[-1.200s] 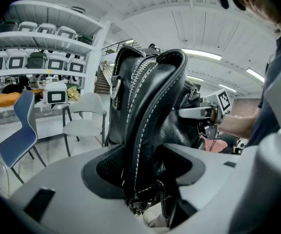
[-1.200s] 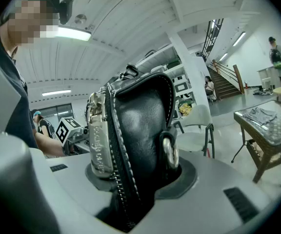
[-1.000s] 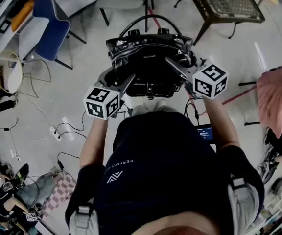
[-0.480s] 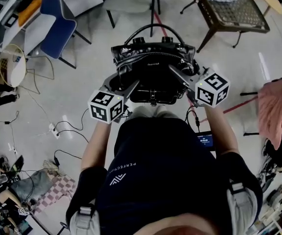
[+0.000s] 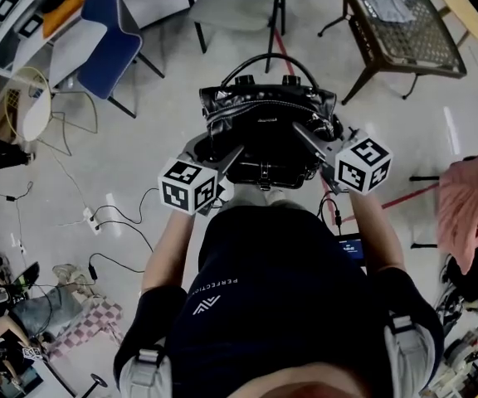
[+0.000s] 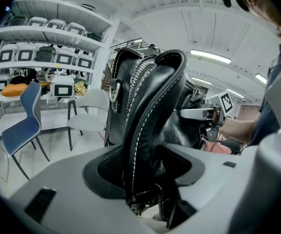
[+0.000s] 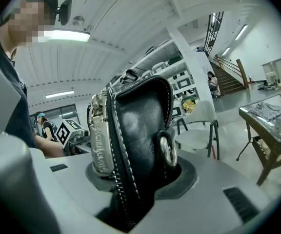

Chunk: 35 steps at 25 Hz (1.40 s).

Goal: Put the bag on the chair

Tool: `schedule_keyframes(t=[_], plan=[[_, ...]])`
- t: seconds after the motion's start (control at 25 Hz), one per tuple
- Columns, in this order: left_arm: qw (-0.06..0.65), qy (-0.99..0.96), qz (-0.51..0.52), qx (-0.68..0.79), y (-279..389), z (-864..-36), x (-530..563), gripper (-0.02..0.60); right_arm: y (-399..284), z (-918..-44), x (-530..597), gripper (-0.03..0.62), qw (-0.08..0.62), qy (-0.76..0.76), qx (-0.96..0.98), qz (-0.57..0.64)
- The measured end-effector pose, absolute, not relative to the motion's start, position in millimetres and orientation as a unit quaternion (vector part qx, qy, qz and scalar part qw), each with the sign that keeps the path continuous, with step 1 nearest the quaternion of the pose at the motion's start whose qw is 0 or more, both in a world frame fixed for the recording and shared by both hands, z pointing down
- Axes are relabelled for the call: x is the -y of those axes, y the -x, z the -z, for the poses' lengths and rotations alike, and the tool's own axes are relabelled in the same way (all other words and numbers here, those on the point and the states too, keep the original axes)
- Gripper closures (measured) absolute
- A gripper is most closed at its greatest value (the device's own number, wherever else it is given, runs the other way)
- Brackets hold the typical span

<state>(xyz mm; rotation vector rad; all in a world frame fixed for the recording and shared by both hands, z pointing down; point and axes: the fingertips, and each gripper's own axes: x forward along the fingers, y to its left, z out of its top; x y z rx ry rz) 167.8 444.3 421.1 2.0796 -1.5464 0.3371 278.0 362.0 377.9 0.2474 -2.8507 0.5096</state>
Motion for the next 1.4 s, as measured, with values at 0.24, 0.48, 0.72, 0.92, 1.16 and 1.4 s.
schedule_keyframes(t=[0.24,0.48,0.72,0.92,1.16,1.4], plan=[[0.273,-0.773,-0.114,0.562,-134,-425,-415,0.344,-245,-376,-335,0.43,0.123,-0.09,0.973,-0.173],[0.28,-0.775,-0.103,0.557,-85,-422,-369,0.344,-195,-367,-291,0.431,0.13,-0.096,0.973,-0.166],[0.278,-0.779,-0.103,0.552,-52,-420,-340,0.344,-163,-366,-264,0.433,0.127,-0.106,0.972,-0.167],[0.283,-0.78,-0.107,0.547,-38,-422,-335,0.345,-150,-368,-260,0.433,0.126,-0.11,0.97,-0.176],[0.287,-0.781,-0.109,0.543,3,-421,-322,0.345,-111,-367,-247,0.434,0.126,-0.115,0.968,-0.186],[0.297,-0.776,-0.106,0.546,29,-431,-288,0.347,-83,-378,-211,0.434,0.135,-0.111,0.966,-0.192]])
